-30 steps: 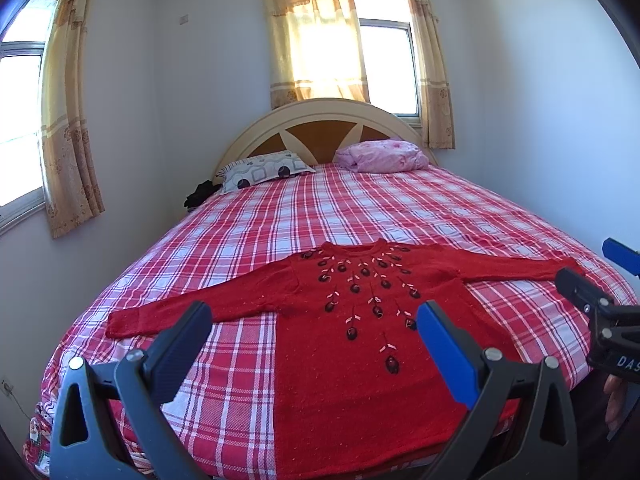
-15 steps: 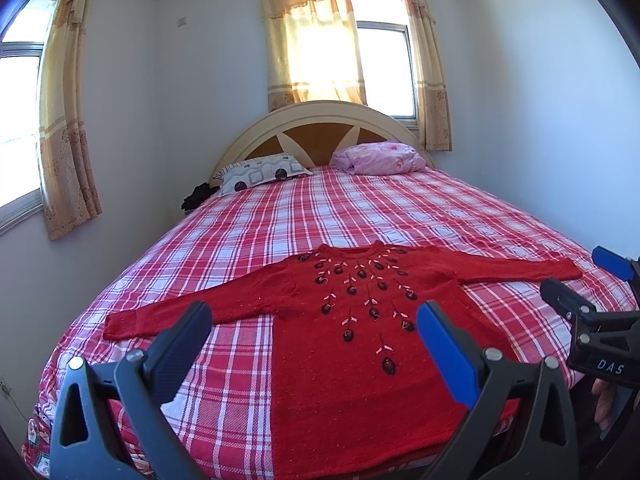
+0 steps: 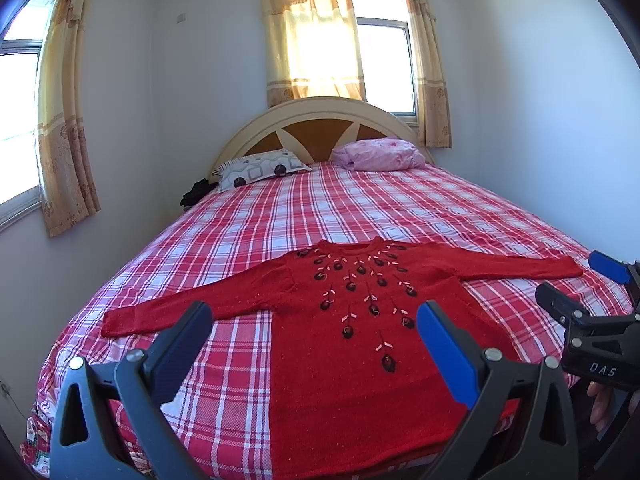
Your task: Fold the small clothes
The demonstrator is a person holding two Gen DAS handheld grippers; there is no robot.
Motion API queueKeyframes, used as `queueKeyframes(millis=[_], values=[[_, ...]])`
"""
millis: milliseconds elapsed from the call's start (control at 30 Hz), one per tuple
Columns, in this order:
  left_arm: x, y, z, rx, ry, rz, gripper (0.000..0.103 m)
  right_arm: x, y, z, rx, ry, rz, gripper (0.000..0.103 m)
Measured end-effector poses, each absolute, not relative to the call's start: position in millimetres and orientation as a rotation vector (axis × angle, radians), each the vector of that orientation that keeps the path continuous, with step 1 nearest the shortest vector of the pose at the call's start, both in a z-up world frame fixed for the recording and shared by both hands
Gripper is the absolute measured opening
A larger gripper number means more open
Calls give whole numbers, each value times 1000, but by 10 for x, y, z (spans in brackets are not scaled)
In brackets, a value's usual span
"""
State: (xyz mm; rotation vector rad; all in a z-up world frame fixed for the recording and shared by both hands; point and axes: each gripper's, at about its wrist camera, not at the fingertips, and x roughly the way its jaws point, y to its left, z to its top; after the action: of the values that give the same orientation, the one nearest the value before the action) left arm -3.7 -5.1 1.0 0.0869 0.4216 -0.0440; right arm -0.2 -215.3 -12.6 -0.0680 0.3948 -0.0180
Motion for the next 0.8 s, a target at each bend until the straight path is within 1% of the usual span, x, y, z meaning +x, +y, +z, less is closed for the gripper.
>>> queueKeyframes(millis=[800], values=[[1,-89,-55,87,443,-43,103,51,-2159,-163,-70,405,-13,102]])
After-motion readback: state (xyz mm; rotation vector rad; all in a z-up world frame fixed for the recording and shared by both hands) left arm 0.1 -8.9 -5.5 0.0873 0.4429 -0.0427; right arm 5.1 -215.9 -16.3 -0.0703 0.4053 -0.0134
